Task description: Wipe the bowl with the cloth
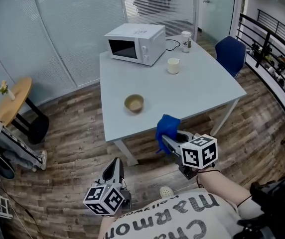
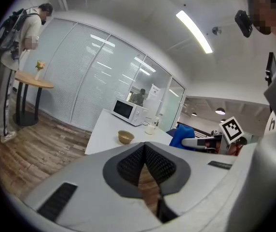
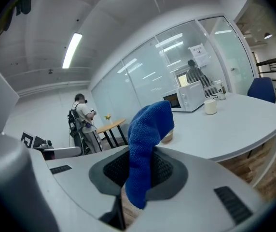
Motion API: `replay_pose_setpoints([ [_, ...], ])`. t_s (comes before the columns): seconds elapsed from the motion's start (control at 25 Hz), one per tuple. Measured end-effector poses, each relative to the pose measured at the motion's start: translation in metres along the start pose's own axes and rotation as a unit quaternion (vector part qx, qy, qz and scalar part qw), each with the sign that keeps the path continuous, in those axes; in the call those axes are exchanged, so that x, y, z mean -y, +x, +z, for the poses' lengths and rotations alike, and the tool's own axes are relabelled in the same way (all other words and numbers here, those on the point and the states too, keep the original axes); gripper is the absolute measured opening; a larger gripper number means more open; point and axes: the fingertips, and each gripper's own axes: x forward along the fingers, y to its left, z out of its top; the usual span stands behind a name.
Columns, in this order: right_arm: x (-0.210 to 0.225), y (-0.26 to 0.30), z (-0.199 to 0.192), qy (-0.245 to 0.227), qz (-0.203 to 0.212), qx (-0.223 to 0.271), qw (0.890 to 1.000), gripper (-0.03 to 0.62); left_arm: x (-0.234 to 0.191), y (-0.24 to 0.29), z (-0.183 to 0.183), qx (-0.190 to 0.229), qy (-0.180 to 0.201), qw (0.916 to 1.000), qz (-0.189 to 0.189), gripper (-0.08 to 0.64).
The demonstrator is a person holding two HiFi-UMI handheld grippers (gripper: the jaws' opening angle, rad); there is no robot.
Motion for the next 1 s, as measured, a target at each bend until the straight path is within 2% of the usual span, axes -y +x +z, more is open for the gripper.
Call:
replay_pose_setpoints([
  [0.24,0.038,0.033,0.019,-0.004,0.016,-0.014,1.0,0.064,-0.006,0.054,0.007,0.011,-0.009,0.9998,0.015,-0.009],
  [0.44,0.062,0.054,0.02,0.011,0.023,-0.027,0.999,0.064,-0.013,0.081,0.003,0.003,-0.02,0.9992,0.033,-0.009],
  [0.64,0.081,0.071,0.011,0.038,0.014,-0.029,0.999,0.064,-0.007,0.097,-0.006,0.0,-0.038,0.9992,-0.014,-0.009],
  [0.84,0.093,0.081,-0.002,0.065,0.01,-0.043,0.997,0.064,-0.017,0.116,-0.015,-0.025,-0.033,0.9991,0.002,-0.008],
  [1.0,0.108,0.094,0.011,0.078,0.007,-0.028,0.997,0.064,-0.03,0.146,-0.011,-0.043,-0.038,0.9983,0.006,-0.009],
])
